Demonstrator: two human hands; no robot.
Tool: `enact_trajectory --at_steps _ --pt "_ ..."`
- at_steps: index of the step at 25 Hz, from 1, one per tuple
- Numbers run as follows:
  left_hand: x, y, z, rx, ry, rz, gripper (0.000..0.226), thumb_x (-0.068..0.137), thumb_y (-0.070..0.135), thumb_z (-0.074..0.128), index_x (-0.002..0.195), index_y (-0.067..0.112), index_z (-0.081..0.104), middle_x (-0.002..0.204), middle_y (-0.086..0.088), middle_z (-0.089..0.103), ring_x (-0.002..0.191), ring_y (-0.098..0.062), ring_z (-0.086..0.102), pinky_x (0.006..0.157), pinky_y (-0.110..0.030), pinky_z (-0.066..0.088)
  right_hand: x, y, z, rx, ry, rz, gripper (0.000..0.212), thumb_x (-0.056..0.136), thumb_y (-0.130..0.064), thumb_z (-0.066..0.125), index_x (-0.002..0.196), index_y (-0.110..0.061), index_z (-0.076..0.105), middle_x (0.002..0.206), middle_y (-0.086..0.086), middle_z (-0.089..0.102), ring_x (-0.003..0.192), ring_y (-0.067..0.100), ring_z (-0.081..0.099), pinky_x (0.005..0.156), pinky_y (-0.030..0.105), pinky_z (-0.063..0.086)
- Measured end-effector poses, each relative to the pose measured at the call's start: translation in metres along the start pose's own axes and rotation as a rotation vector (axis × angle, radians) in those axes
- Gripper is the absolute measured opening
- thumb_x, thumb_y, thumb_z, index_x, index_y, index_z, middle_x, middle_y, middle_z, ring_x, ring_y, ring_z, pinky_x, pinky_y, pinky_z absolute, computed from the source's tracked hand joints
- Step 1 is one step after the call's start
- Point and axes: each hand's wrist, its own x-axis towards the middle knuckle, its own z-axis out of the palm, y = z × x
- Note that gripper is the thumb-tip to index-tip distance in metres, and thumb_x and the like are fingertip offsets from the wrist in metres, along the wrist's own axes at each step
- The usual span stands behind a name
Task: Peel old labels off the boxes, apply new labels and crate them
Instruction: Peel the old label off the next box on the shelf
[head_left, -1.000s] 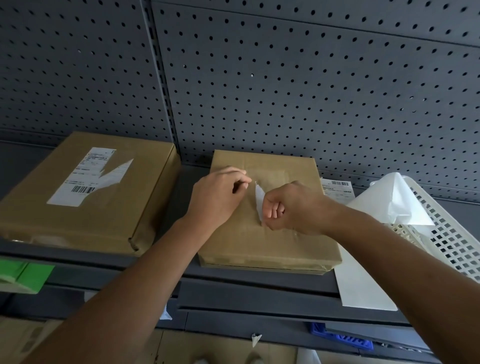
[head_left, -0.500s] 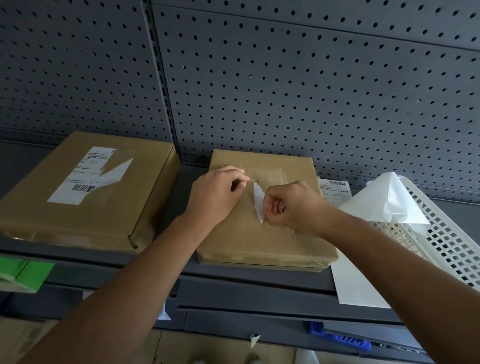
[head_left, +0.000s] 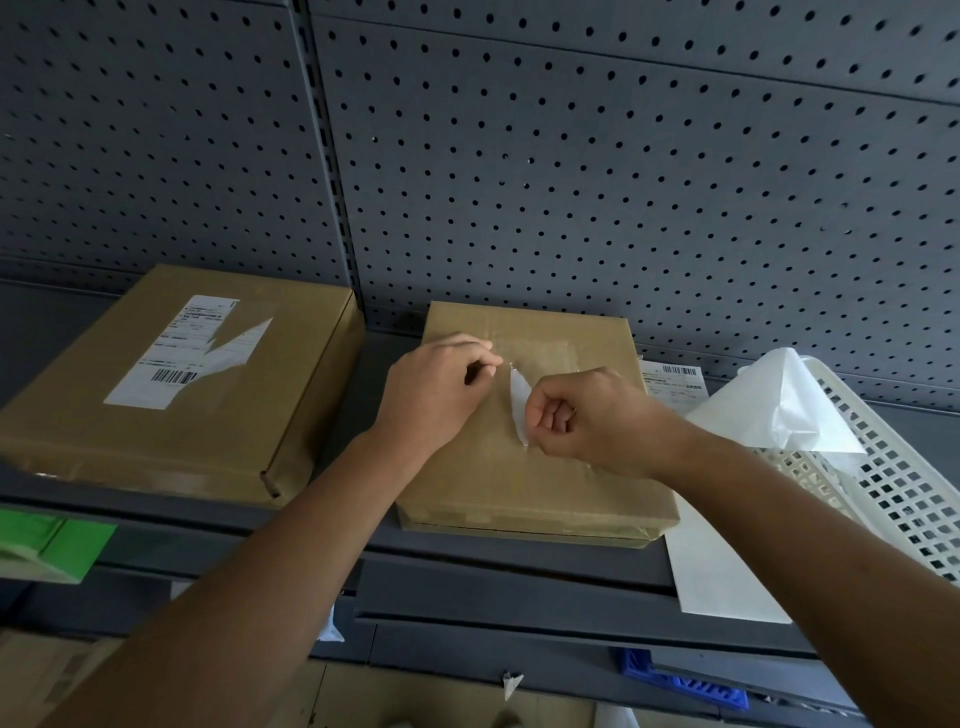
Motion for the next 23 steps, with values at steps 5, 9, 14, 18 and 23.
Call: enact_trajectory --at_steps 5,9,14,18,23 --pt "0.001 0.001 0.0 0.01 -0.009 -0.008 0.019 0.096 0.028 0.061 0.106 0.033 0.076 0.121 0.02 0.068 0.106 0.002 0.062 0.084 -0.022 0.049 0.001 -0.004 0.003 -0.301 -0.058 -0.197 0.006 0.086 -0.018 0.066 0.086 -0.018 0.071 0.082 -0.009 0.062 0.071 0.003 0.054 0.072 0.024 0.051" --pt "0.001 0.001 0.0 0.012 -0.008 -0.014 0.019 0.095 0.028 0.061 0.105 0.033 0.076 0.121 0.02 0.068 0.105 0.001 0.062 0.083 -0.023 0.049 0.001 -0.012 0.008 -0.504 -0.081 -0.22 0.018 0.096 -0.025 0.049 0.095 -0.017 0.065 0.095 -0.003 0.058 0.082 0.021 0.059 0.075 0.035 0.051" --pt "0.0 0.001 -0.001 0.001 -0.004 -0.003 0.017 0.095 0.028 0.063 0.104 0.032 0.077 0.121 0.019 0.068 0.105 0.0 0.063 0.083 -0.025 0.052 0.005 -0.01 0.012 -0.479 -0.09 -0.217 0.007 0.087 -0.015 0.054 0.087 -0.014 0.06 0.086 -0.002 0.057 0.073 0.021 0.06 0.071 0.035 0.053" --pt "0.0 0.001 -0.001 0.014 -0.019 -0.013 0.018 0.096 0.031 0.061 0.105 0.033 0.076 0.122 0.021 0.067 0.106 0.002 0.062 0.084 -0.024 0.052 0.01 -0.001 -0.003 -0.224 0.053 -0.164 0.004 0.08 -0.006 0.066 0.08 -0.01 0.065 0.073 -0.006 0.059 0.063 0.008 0.055 0.065 0.026 0.05" --pt "0.0 0.002 -0.002 0.02 -0.006 -0.012 0.018 0.096 0.03 0.061 0.105 0.033 0.076 0.121 0.021 0.068 0.105 0.001 0.063 0.081 -0.021 0.049 0.004 -0.007 0.0 -0.309 -0.117 -0.182 0.004 0.087 -0.019 0.064 0.087 -0.018 0.068 0.079 -0.011 0.062 0.068 0.001 0.053 0.073 0.023 0.051"
